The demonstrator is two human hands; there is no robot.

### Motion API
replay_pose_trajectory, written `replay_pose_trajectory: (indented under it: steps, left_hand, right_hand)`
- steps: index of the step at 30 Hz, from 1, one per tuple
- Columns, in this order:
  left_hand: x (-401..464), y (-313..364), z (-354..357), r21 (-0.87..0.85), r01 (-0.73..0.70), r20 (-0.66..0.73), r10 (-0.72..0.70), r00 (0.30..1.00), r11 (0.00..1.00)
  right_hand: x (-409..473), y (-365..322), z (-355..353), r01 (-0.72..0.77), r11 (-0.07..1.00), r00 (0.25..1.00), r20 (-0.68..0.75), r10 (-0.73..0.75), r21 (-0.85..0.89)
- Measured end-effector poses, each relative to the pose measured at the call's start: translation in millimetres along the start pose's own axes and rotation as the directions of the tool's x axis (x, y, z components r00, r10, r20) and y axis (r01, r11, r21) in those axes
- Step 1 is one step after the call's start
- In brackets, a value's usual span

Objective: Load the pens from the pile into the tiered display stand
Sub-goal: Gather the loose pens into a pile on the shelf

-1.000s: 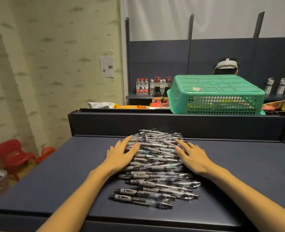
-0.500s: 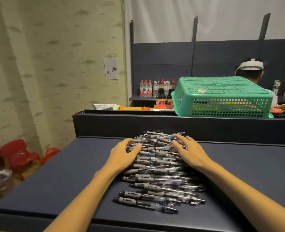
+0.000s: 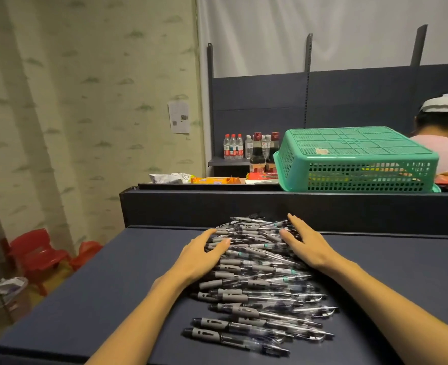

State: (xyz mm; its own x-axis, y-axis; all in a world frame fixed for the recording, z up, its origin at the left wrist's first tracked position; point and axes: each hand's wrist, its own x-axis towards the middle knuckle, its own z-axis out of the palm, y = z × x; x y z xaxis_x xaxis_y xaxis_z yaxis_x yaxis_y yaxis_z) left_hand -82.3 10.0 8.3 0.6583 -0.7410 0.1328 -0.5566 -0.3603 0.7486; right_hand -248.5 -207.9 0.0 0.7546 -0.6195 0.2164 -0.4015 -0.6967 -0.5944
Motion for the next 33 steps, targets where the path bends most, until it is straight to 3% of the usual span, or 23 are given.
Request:
replay_pose_trajectory:
  steps: [10,12,15,17,21,26,33]
  left_hand:
    - [4,-1,0,-0.031,-0.036,-0.049,0.035,0.998,0.999]
    - [3,-5,-2,-0.032,-0.019,-0.082,0.016,0.996,0.999]
    - [3,-7,1,-0.032,-0.017,-0.078,0.014,0.997,0.999]
    - [4,-5,5,-0.052,-0.038,-0.049,0.035,0.998,0.998]
    - [7,-1,7,-0.057,-0.055,-0.049,0.052,0.997,0.997]
    - [9,-2,7,-0.079,-0.055,-0.060,0.051,0.997,0.995]
    - [10,1,8,-0.135,-0.050,-0.109,0.036,0.993,0.990]
  right_hand:
    - [4,-8,9,0.065,0.998,0.997,-0.044,-0.064,0.015]
    - [4,-1,6,0.009,0.998,0.998,-0.069,-0.014,-0.064]
    - [2,9,4,-0.199,0.972,0.977,-0.098,0.188,-0.127]
    - [0,9,8,-0.236,0.963,0.970,-0.089,0.226,-0.130]
    - [1,-7,18,-0.125,0.991,0.989,-0.076,0.127,0.038]
    - [1,-19,13,-0.074,0.957,0.982,-0.148,0.119,0.281]
    - [3,-30,11,0.024,0.937,0.980,-0.195,0.047,0.348]
